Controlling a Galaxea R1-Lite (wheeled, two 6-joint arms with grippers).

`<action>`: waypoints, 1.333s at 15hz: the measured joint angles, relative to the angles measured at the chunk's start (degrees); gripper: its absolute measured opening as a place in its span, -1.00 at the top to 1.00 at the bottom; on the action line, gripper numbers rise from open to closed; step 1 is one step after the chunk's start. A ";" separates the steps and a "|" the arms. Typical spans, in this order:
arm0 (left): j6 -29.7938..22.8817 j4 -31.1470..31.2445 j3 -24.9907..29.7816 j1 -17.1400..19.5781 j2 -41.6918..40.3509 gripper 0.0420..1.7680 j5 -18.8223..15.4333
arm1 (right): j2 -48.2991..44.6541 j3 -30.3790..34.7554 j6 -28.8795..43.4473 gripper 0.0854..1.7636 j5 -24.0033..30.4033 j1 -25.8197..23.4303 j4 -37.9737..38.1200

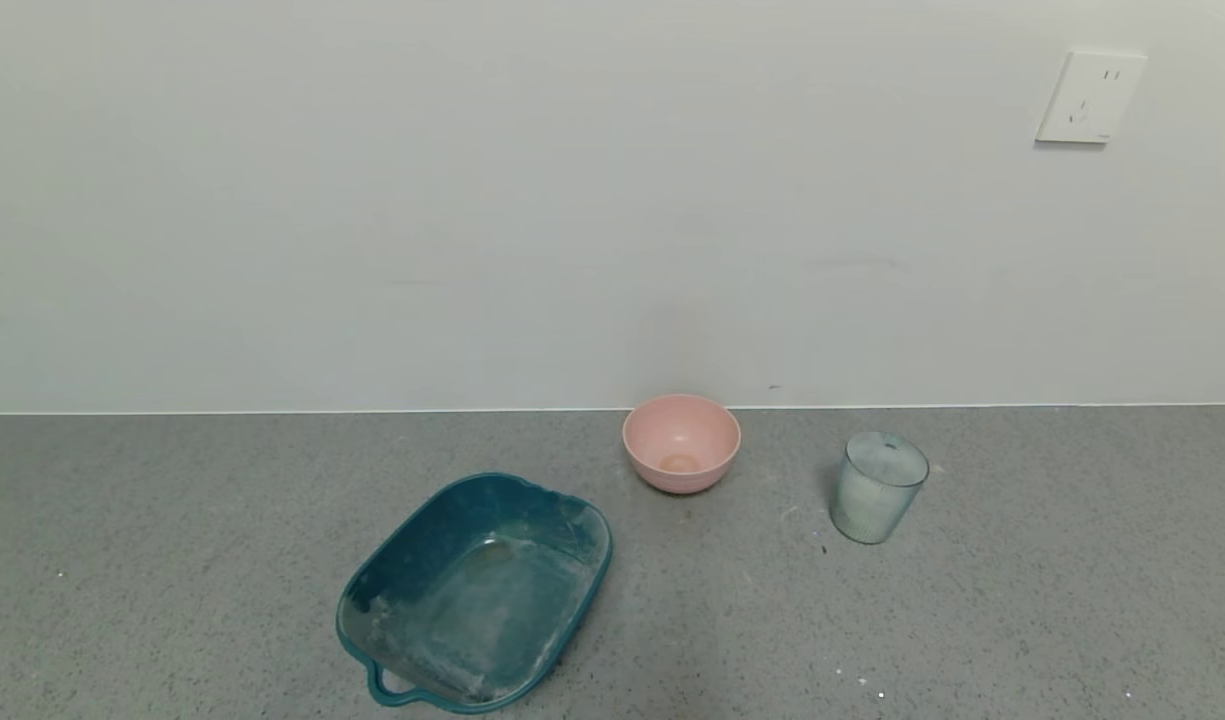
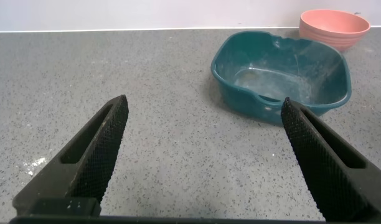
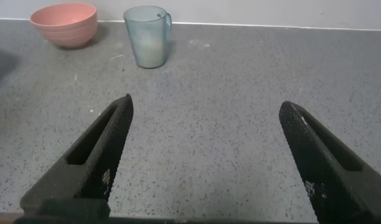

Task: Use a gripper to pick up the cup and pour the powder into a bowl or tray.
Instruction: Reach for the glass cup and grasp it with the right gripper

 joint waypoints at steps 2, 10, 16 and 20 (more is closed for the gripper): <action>0.00 0.00 0.00 0.00 0.00 -1.00 -0.02 | 0.00 0.00 0.00 -0.94 -0.11 -0.13 0.01; -0.05 0.00 0.00 0.00 0.00 -1.00 -0.26 | 9.18 -11.00 -0.02 -0.94 -0.88 0.13 -0.11; -0.07 0.00 0.00 0.00 0.00 -1.00 -0.28 | 34.12 -21.44 0.33 -0.94 1.40 0.79 -7.70; -0.02 0.00 0.00 0.00 0.00 -1.00 -0.21 | 52.57 -22.85 0.41 -0.94 2.07 1.29 -19.16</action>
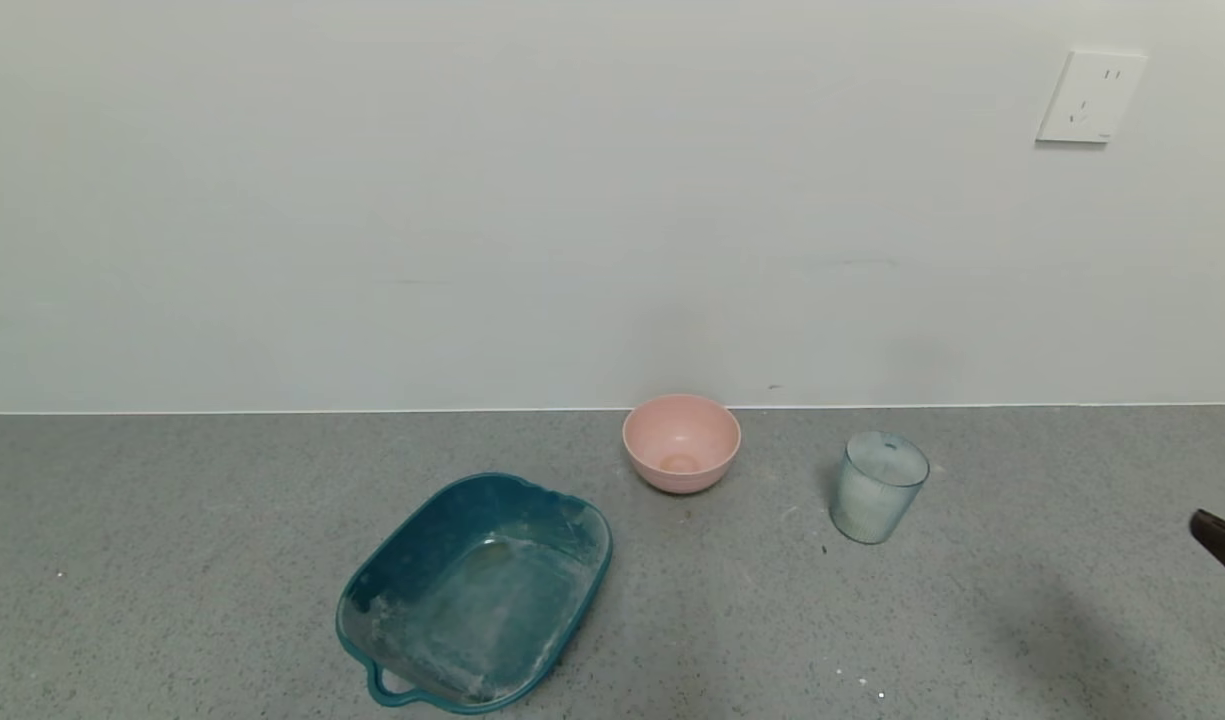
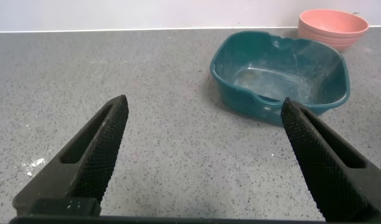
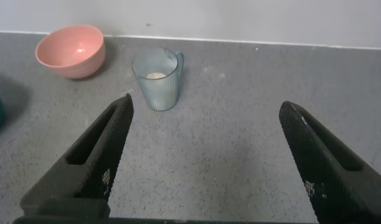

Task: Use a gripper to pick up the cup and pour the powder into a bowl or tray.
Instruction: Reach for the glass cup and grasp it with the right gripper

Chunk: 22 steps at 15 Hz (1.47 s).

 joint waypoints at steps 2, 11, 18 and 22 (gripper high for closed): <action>-0.05 0.02 0.00 0.00 0.00 -1.00 0.06 | 8.16 0.13 0.00 -0.94 0.60 0.79 -4.28; -0.05 0.05 0.00 0.00 0.00 -1.00 0.11 | 38.03 2.71 2.82 -0.94 0.54 10.06 -24.94; -0.05 0.10 0.00 0.00 0.00 -1.00 0.11 | 56.06 1.96 2.90 -0.94 -0.06 12.42 -38.89; -0.05 0.10 0.00 0.00 0.00 -1.00 0.11 | 60.75 -1.85 2.76 -0.94 -2.51 12.35 -38.97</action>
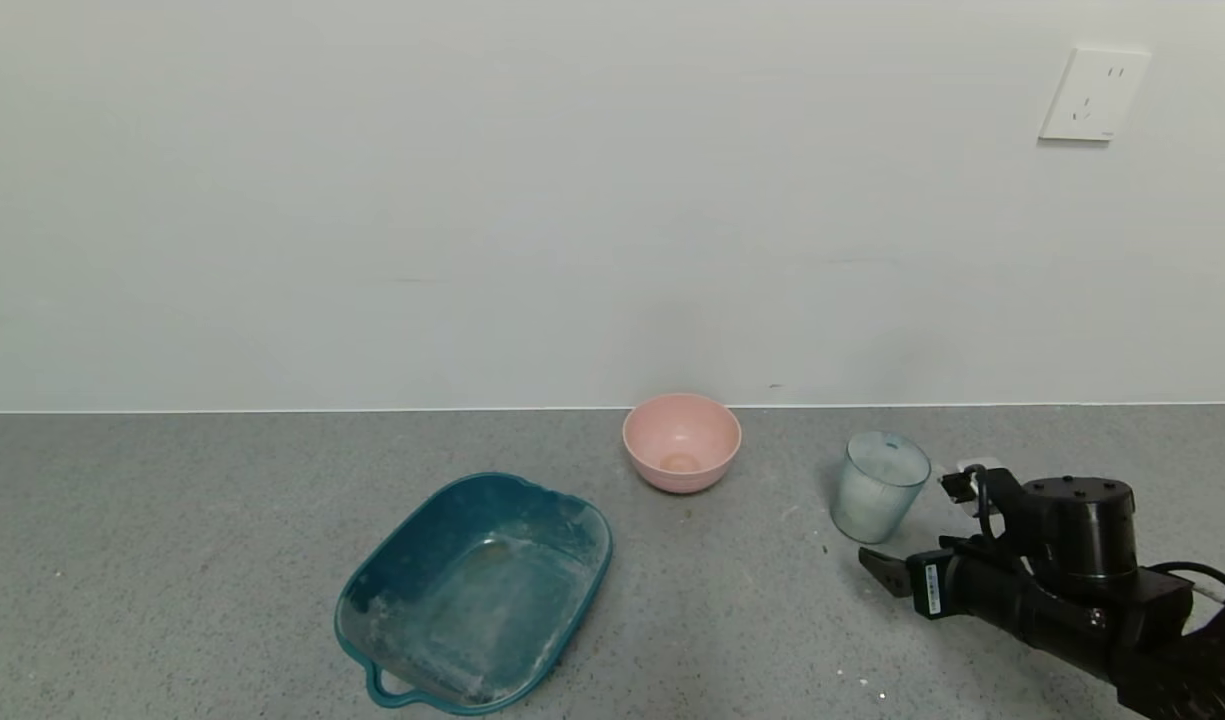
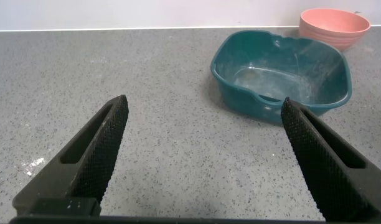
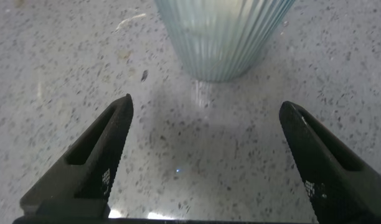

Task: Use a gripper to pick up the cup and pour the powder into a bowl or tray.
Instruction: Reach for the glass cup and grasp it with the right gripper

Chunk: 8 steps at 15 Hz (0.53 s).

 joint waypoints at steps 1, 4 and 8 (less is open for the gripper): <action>0.00 0.00 0.00 0.00 0.00 -1.00 0.00 | 0.85 -1.16 -0.07 -0.94 -0.32 0.00 0.00; 0.00 -0.02 0.00 0.00 0.00 -1.00 0.00 | 3.25 -4.33 -1.16 -0.94 -1.73 -0.11 -0.09; 0.00 -0.02 0.00 0.00 0.00 -1.00 0.00 | 6.46 -5.71 -2.78 -0.94 -2.47 -0.17 -5.74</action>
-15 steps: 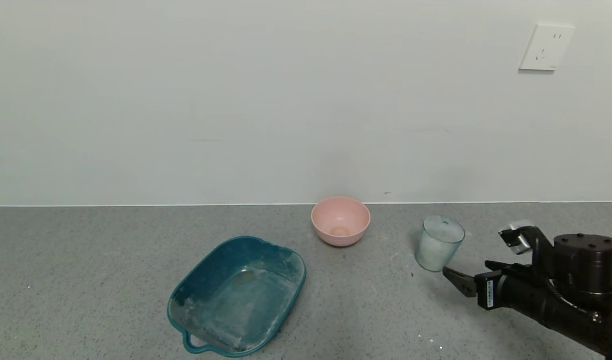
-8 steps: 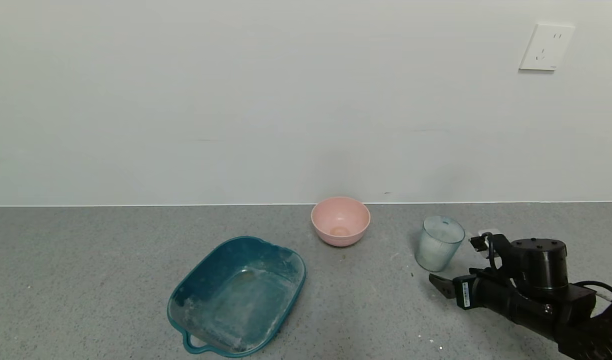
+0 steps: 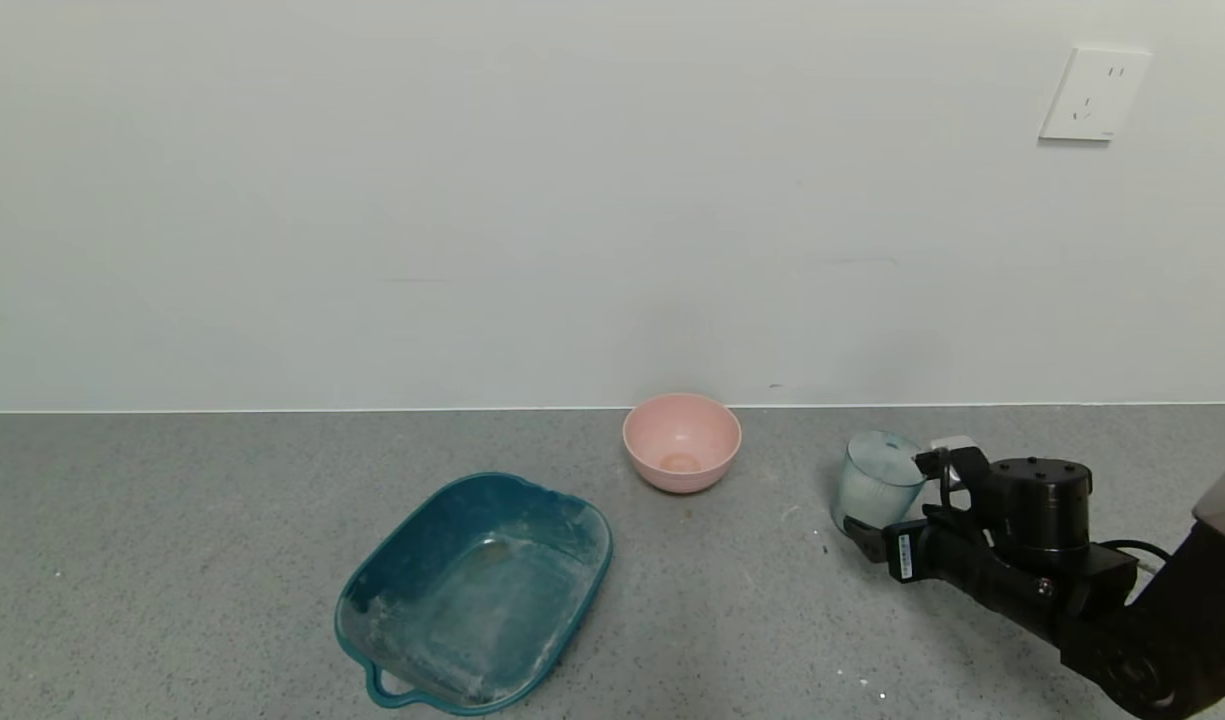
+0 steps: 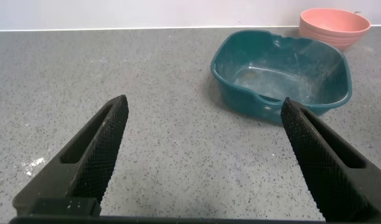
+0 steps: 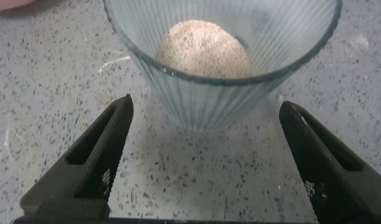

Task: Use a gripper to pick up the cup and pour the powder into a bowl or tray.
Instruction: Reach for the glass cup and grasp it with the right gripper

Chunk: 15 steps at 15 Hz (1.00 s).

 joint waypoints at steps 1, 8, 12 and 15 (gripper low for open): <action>0.00 0.00 0.00 0.00 0.00 -1.00 0.00 | 0.85 -0.05 -0.52 -0.94 -0.02 0.00 -1.32; 0.00 -0.07 0.00 0.00 0.00 -1.00 0.10 | 5.07 -1.97 -0.74 -0.94 -0.27 -0.20 -5.32; 0.00 -0.07 0.00 0.00 0.00 -1.00 0.10 | 6.91 -3.52 -1.30 -0.94 -0.38 -0.22 -7.58; 0.00 -0.07 0.00 0.00 0.00 -1.00 0.07 | 7.59 -5.51 -1.65 -0.94 -0.38 -0.39 -7.55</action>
